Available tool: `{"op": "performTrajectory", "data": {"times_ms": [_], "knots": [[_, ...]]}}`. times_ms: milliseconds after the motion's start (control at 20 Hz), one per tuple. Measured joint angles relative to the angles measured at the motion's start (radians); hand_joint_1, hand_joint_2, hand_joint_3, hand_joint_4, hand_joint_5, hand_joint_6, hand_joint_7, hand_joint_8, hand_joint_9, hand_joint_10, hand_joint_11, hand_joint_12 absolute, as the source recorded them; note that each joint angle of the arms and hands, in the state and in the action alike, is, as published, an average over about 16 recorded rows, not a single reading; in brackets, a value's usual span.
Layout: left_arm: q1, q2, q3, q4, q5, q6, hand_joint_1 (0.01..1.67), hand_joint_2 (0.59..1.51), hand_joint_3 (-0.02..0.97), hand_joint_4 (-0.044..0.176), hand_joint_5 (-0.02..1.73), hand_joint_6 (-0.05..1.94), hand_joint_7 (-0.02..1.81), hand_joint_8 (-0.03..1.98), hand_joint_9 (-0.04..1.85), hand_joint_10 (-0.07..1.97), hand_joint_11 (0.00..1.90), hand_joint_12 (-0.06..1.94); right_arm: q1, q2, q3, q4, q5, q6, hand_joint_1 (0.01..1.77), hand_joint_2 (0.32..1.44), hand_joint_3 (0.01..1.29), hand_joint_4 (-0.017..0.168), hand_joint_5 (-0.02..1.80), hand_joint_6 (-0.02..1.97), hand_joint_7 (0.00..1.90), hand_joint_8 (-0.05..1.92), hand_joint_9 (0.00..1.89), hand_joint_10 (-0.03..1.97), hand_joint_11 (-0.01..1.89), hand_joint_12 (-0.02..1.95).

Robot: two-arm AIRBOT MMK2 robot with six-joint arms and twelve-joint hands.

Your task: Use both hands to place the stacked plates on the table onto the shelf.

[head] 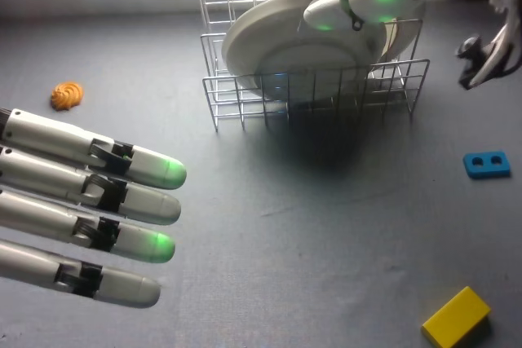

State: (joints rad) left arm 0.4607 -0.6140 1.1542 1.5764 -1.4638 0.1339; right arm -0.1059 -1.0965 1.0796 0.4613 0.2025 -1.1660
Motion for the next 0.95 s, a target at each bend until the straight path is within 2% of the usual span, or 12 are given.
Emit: {"op": "performTrajectory", "data": {"times_ms": [150, 300, 450, 600, 800, 950], "knots": [[-0.005, -0.002, 0.003, 0.004, -0.003, -0.004, 0.01, 1.177, 0.002, -0.002, 0.11, 0.01, 0.12, 0.01, 0.08, 0.02, 0.03, 0.10, 0.003, 0.032, -0.060, -0.093, 0.010, -0.004, 0.91, 1.07, 0.01, 0.000, 0.75, 0.03, 0.82, 0.02, 0.77, -0.01, 0.20, 1.16], [-0.007, -0.004, 0.007, 0.007, -0.005, -0.005, 0.01, 1.179, 0.002, -0.002, 0.22, 0.07, 0.25, 0.14, 0.20, 0.17, 0.08, 0.43, -0.008, 0.070, -0.127, -0.194, 0.026, -0.006, 0.79, 1.07, 0.01, 0.001, 0.78, 0.06, 0.85, 0.08, 0.79, 0.07, 0.26, 1.18], [-0.007, -0.006, 0.010, 0.012, -0.004, -0.003, 0.01, 1.170, 0.002, 0.003, 0.40, 0.36, 0.46, 0.42, 0.39, 0.48, 0.23, 0.76, -0.028, 0.114, -0.197, -0.293, 0.046, -0.006, 0.62, 1.07, 0.01, 0.002, 0.80, 0.31, 0.89, 0.37, 0.83, 0.39, 0.37, 1.32], [-0.007, -0.009, 0.015, 0.014, -0.002, -0.002, 0.01, 1.154, 0.002, 0.035, 0.64, 0.63, 0.73, 0.68, 0.65, 0.74, 0.44, 1.11, -0.057, 0.159, -0.264, -0.371, 0.065, -0.007, 0.45, 1.06, 0.01, 0.003, 0.90, 0.66, 1.00, 0.72, 0.95, 0.74, 0.61, 1.46], [-0.007, -0.011, 0.017, 0.013, 0.000, -0.001, 0.01, 1.145, 0.003, 0.052, 0.85, 0.86, 0.97, 0.91, 0.88, 1.00, 0.60, 1.49, -0.083, 0.193, -0.311, -0.420, 0.083, -0.007, 0.28, 1.05, 0.01, 0.004, 0.98, 0.91, 1.08, 0.99, 1.04, 1.03, 0.79, 1.58], [-0.007, -0.012, 0.018, 0.013, 0.001, -0.001, 0.01, 1.131, 0.004, 0.069, 1.04, 1.12, 1.18, 1.19, 1.07, 1.30, 0.77, 1.79, -0.098, 0.219, -0.341, -0.437, 0.091, -0.008, 0.15, 1.04, 0.01, 0.004, 1.05, 1.19, 1.15, 1.30, 1.11, 1.37, 0.96, 1.72]]}}
